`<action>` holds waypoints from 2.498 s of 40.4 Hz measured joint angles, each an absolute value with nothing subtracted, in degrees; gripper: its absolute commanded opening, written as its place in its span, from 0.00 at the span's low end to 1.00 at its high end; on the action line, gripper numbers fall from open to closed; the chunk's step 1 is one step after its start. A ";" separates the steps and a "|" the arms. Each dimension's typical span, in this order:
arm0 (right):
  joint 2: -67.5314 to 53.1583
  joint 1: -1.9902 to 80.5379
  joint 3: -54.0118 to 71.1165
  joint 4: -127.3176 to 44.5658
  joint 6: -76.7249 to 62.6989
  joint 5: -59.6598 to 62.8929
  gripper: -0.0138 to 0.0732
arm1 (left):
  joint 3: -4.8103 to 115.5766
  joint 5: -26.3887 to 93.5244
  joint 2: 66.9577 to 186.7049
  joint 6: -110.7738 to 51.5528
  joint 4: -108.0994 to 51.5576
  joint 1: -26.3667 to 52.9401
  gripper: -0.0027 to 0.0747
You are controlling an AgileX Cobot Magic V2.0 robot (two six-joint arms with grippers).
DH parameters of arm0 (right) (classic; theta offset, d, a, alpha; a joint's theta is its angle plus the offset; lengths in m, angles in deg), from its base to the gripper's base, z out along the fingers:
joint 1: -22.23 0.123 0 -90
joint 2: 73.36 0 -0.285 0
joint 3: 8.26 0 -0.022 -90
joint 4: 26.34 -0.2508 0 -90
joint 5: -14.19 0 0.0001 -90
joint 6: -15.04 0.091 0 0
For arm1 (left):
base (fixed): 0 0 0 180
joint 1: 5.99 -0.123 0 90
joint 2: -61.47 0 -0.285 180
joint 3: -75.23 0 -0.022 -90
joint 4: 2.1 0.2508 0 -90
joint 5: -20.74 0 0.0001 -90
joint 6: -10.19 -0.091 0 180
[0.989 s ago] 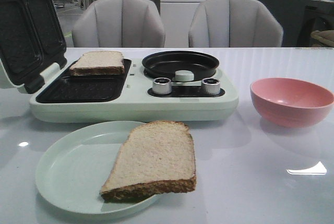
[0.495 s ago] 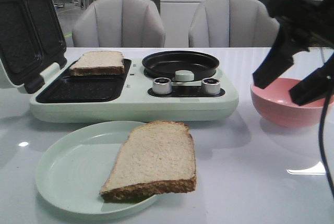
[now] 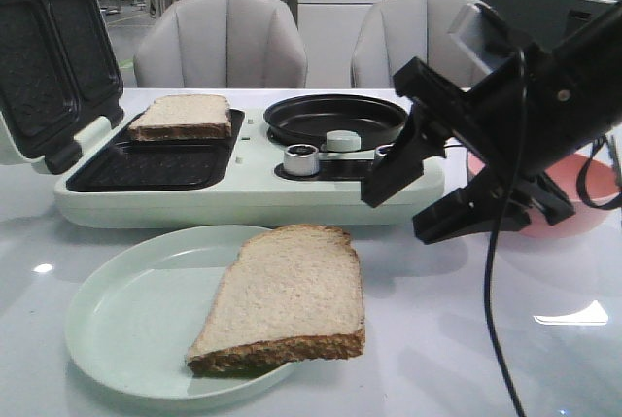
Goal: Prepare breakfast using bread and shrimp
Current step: 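Reach the right gripper to the remaining bread slice and grasp it, then carry the bread slice with the right gripper onto the press and release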
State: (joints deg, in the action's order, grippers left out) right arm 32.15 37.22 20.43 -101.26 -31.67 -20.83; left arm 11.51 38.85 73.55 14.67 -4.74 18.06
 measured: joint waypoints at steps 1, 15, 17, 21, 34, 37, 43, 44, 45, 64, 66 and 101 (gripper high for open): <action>32.87 37.65 19.95 -101.42 -31.92 -20.69 0.71 | 11.51 38.85 73.55 14.67 -4.74 18.06 0.85; 36.63 41.00 17.81 -102.52 -32.57 -16.23 0.71 | 11.51 38.85 73.55 14.67 -4.74 18.06 0.85; 36.63 41.00 17.81 -102.77 -32.57 -16.23 0.71 | 11.51 38.85 73.55 14.67 -4.74 18.06 0.85; 36.98 41.69 17.79 -102.90 -32.57 -16.23 0.71 | 11.51 38.85 73.55 14.67 -4.74 18.06 0.85; 40.38 44.48 17.55 -104.57 -32.70 -16.59 0.61 | 11.51 38.85 73.55 14.71 -4.74 18.06 0.85; 40.56 44.48 17.55 -105.10 -32.70 -16.59 0.50 | 11.51 38.85 73.55 14.71 -4.74 18.06 0.85; 40.60 44.48 17.55 -105.98 -32.70 -16.80 0.31 | 11.51 38.85 73.55 14.71 -4.74 18.06 0.85; 40.60 44.48 17.55 -106.11 -32.70 -16.86 0.28 | 11.51 38.85 73.55 14.71 -4.74 18.06 0.85; 40.60 44.48 17.55 -106.22 -32.70 -16.95 0.25 | 11.51 38.85 73.55 14.71 -4.74 18.06 0.85; 31.73 44.48 16.00 -105.73 -35.67 -17.41 0.21 | 11.51 38.85 73.55 14.71 -4.74 18.06 0.85; 31.73 44.48 14.60 -105.63 -35.80 -18.55 0.21 | 11.51 38.85 73.55 14.71 -4.74 18.06 0.85; 53.20 53.16 -24.46 -108.14 -36.01 -12.55 0.35 | 11.51 38.85 73.55 14.71 -4.70 18.06 0.85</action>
State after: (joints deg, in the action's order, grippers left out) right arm 53.20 53.16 -24.46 -108.14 -36.01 -12.55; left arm 11.51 38.85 73.55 14.71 -4.70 18.06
